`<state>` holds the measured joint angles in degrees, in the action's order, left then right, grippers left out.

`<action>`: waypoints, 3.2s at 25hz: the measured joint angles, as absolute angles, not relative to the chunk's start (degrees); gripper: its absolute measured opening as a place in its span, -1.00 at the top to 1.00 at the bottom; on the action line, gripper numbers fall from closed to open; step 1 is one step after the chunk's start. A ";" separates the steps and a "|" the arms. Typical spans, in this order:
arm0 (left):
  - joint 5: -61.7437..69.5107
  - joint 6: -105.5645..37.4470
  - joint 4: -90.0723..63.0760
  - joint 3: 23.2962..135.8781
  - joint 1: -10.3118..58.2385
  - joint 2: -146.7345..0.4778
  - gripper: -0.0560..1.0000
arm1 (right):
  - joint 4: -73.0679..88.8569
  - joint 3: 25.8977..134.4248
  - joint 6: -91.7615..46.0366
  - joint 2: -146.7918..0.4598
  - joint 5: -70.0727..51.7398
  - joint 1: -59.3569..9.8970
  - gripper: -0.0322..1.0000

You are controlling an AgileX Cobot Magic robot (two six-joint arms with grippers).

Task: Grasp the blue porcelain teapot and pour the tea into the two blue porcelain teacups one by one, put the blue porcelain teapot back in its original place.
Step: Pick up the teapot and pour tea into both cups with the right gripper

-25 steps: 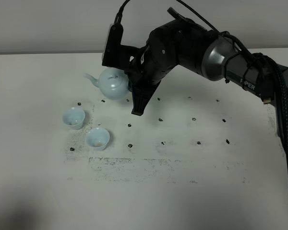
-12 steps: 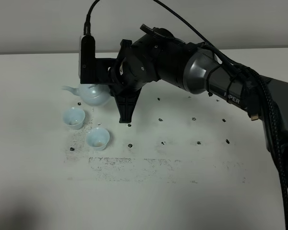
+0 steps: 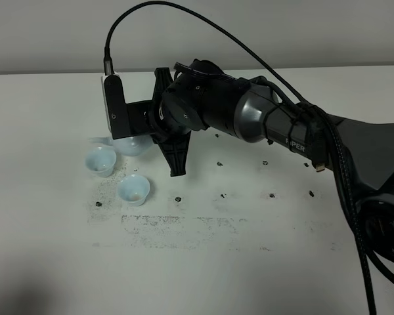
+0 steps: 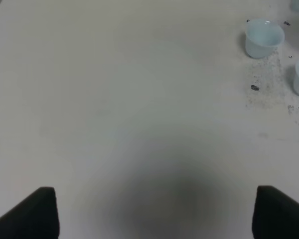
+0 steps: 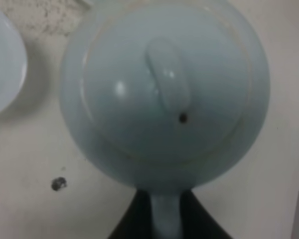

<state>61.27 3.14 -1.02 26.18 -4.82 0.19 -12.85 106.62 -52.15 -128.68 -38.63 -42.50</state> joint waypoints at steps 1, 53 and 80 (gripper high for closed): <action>61.27 3.14 -1.02 26.18 -4.82 0.19 -0.53 | -13.86 106.62 -52.15 -128.72 -38.35 -42.50 0.87; 61.27 3.14 -1.02 26.18 -4.82 0.19 -0.53 | -32.27 113.96 -50.97 -133.66 -41.51 -45.39 0.87; 61.27 3.14 -1.02 26.18 -4.82 0.19 -0.53 | -41.94 113.96 -43.62 -133.66 -43.06 -47.23 0.87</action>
<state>61.27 3.14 -1.02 26.18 -4.82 0.19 -41.94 113.96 -43.62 -133.66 -43.06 -47.23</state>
